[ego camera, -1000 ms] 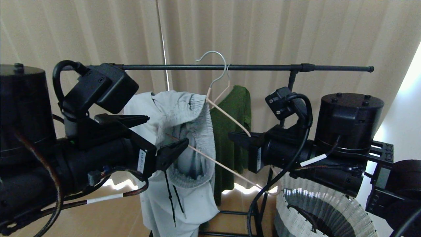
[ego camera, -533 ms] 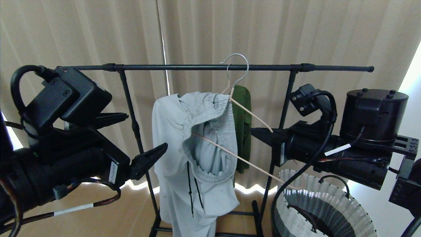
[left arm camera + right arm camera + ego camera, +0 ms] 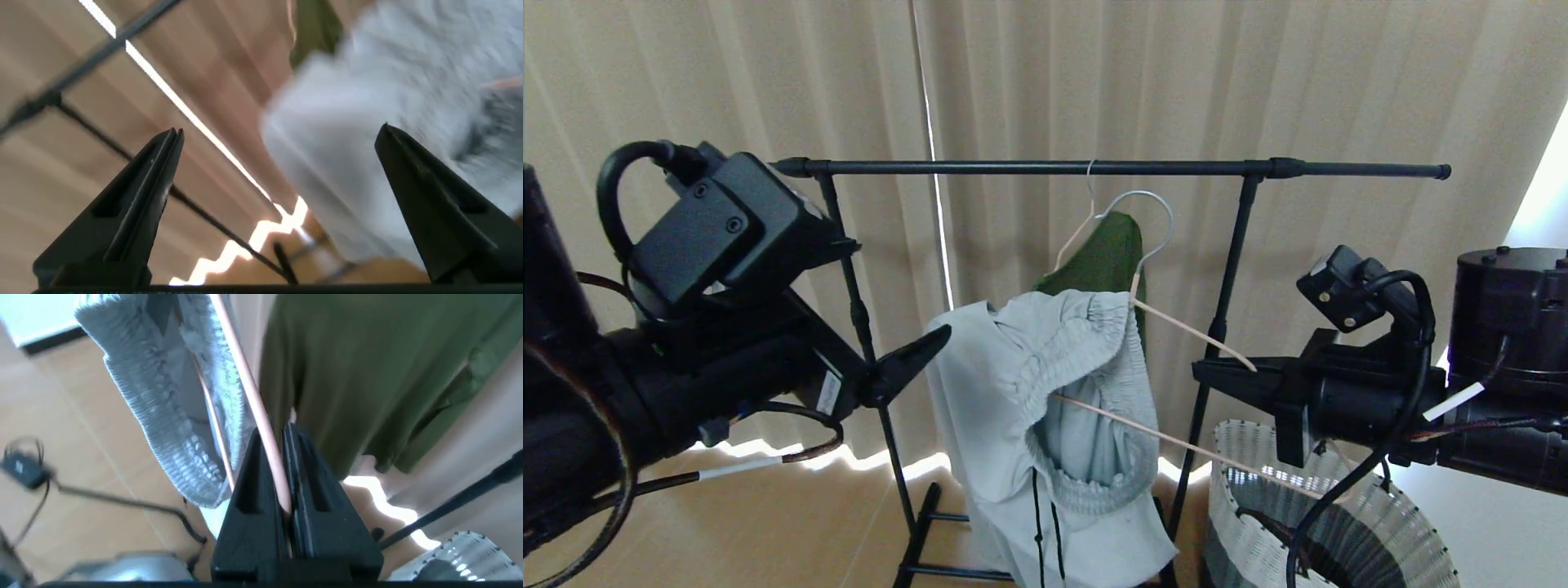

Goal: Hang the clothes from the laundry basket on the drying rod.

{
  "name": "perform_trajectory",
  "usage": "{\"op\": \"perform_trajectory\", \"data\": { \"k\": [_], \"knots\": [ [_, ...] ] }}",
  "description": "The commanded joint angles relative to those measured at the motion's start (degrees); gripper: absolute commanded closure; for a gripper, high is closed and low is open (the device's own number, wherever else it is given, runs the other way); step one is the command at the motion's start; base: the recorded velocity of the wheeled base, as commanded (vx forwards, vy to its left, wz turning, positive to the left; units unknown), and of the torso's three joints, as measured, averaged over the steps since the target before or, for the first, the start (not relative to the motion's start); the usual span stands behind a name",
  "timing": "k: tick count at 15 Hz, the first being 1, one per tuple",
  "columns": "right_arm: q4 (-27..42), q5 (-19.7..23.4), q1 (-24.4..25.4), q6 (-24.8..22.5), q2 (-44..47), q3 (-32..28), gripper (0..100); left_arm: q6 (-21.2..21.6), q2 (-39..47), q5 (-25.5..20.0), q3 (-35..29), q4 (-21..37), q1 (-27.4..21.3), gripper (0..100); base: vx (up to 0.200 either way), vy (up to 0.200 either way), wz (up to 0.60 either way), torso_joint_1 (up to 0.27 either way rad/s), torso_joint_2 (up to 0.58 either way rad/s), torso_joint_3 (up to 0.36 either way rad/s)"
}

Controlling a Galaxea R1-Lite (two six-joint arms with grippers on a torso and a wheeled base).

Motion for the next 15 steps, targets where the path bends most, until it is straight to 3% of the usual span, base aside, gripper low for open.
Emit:
{"op": "perform_trajectory", "data": {
  "k": [1, 2, 4, 8, 15],
  "knots": [
    [-0.1, 0.8, -0.2, -0.2, 0.1, 0.3, 100, 1.3, 3.3, -3.8, -0.1, -0.5, 0.0, 0, 0.0, 0.0, 0.0, 0.0, 0.0, 0.0],
    [-0.5, 2.5, -0.2, -0.3, 0.8, 0.4, 100, 2.0, 4.4, -8.1, -0.2, -0.5, 0.0, 0, 0.0, 0.0, 0.0, 0.0, 0.0, 0.0],
    [-0.6, 5.1, -0.2, -0.4, 0.9, 0.4, 100, 2.6, 6.7, -11.2, -1.2, -0.5, 0.0, 0, 0.0, 0.0, 0.0, 0.0, 0.0, 0.0],
    [-0.8, 8.6, 0.1, -3.1, 1.0, 0.4, 100, 2.6, 11.5, -11.4, -5.2, -0.6, 0.6, 0, 0.0, 0.0, 0.0, 0.0, 0.0, 0.0],
    [-2.1, 12.9, 0.9, -3.6, 0.8, 0.2, 100, 3.4, 12.5, -11.5, -4.7, -0.6, 0.5, 0, 0.0, 0.0, 0.0, 0.0, 0.0, 0.0]
  ]
}}
